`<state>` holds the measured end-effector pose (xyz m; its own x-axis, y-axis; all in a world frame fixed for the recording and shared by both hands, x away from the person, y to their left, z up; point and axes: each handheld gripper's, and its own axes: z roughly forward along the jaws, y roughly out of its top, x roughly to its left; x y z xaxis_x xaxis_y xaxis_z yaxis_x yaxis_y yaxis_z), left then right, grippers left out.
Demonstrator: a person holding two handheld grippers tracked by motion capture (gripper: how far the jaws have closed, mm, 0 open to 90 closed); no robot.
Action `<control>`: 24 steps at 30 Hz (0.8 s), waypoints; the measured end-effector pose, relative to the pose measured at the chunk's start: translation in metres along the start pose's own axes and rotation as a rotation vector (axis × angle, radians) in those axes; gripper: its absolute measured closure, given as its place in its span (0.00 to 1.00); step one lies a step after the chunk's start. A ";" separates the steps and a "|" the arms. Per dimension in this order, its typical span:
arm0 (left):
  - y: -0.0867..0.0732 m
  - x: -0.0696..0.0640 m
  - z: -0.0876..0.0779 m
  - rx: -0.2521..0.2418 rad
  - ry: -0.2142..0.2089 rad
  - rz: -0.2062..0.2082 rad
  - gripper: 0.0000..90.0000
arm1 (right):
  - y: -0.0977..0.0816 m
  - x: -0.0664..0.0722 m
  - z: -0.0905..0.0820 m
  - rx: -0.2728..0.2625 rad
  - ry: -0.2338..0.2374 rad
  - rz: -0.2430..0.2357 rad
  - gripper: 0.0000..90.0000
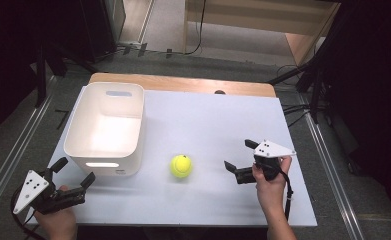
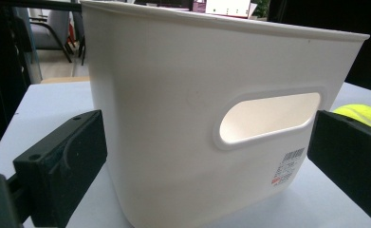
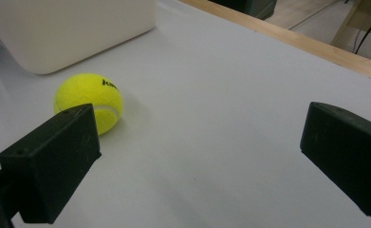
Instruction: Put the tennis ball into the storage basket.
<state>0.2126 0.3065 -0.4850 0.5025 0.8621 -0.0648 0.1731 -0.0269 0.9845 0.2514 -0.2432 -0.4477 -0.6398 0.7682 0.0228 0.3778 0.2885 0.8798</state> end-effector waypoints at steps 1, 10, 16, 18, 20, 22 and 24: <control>0.000 0.000 0.000 -0.001 -0.001 0.001 0.00 | 0.002 0.001 0.001 0.005 0.004 -0.009 0.00; 0.000 0.000 0.000 -0.001 -0.002 -0.004 0.00 | 0.012 0.009 0.017 0.032 0.045 -0.024 0.00; 0.000 0.000 0.000 -0.001 -0.002 -0.003 0.00 | 0.018 0.014 0.026 0.052 0.065 -0.042 0.00; 0.000 0.000 0.000 -0.001 -0.003 -0.003 0.00 | 0.020 0.015 0.029 0.059 0.074 -0.050 0.00; 0.000 0.000 0.000 0.000 -0.002 -0.003 0.00 | 0.022 0.017 0.032 0.064 0.082 -0.052 0.00; 0.000 0.000 0.000 0.000 -0.003 -0.001 0.00 | 0.023 0.018 0.035 0.065 0.087 -0.054 0.00; 0.000 0.000 0.000 0.000 -0.003 0.000 0.00 | 0.025 0.020 0.038 0.074 0.093 -0.057 0.00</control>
<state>0.2126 0.3066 -0.4849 0.5053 0.8605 -0.0657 0.1729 -0.0264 0.9846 0.2736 -0.1990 -0.4436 -0.7197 0.6939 0.0206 0.3849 0.3743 0.8437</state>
